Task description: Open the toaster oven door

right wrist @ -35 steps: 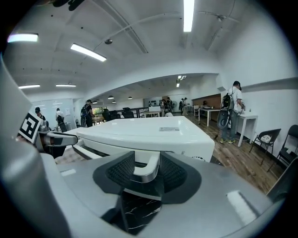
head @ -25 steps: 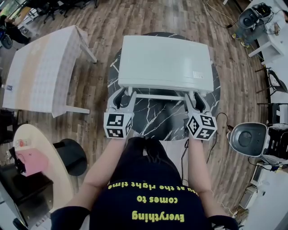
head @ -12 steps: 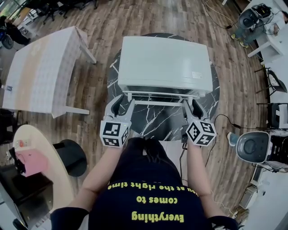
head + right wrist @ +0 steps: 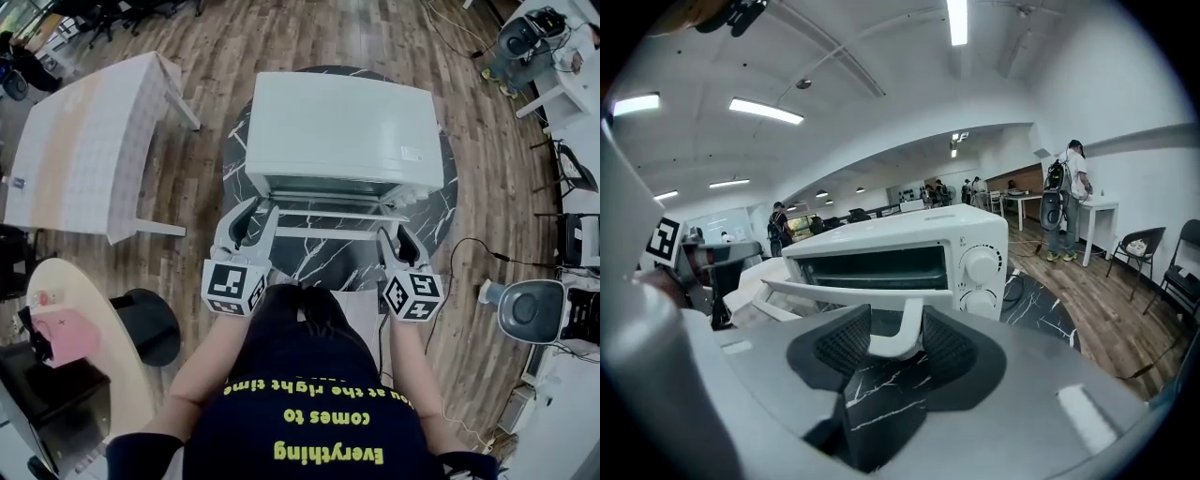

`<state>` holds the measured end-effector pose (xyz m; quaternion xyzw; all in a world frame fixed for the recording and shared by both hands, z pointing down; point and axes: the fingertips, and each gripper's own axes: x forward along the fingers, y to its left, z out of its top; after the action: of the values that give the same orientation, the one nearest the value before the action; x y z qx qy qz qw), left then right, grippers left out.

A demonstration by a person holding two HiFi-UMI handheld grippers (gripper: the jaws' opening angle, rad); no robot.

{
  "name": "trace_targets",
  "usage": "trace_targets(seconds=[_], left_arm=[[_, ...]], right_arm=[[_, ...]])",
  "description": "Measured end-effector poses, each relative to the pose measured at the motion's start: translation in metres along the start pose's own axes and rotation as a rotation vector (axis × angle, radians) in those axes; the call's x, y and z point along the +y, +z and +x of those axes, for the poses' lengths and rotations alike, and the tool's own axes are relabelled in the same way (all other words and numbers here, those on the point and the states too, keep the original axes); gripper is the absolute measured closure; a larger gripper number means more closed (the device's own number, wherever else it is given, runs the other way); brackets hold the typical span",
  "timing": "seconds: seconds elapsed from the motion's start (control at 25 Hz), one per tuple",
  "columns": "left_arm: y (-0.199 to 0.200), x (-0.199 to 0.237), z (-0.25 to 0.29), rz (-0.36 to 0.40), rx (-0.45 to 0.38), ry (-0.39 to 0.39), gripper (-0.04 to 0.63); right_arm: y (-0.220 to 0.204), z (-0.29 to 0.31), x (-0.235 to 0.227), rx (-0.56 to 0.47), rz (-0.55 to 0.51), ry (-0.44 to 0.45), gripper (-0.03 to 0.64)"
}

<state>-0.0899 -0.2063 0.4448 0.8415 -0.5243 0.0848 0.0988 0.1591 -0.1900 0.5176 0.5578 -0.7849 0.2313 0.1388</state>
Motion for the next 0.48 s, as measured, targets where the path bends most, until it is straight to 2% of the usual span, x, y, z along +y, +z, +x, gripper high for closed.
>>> trace_targets(seconds=[0.08, 0.16, 0.48], left_arm=[[0.001, -0.005, 0.002, 0.001, -0.004, -0.026, 0.512], [0.001, -0.01, 0.005, 0.004, -0.002, -0.055, 0.584], [-0.008, -0.021, 0.018, 0.019, 0.025, -0.102, 0.595]], right_arm=[[-0.012, -0.006, 0.002, 0.024, -0.013, 0.001, 0.431], [-0.026, -0.011, 0.003, 0.045, -0.027, -0.002, 0.43], [-0.088, -0.024, 0.005, 0.172, -0.052, -0.007, 0.428]])
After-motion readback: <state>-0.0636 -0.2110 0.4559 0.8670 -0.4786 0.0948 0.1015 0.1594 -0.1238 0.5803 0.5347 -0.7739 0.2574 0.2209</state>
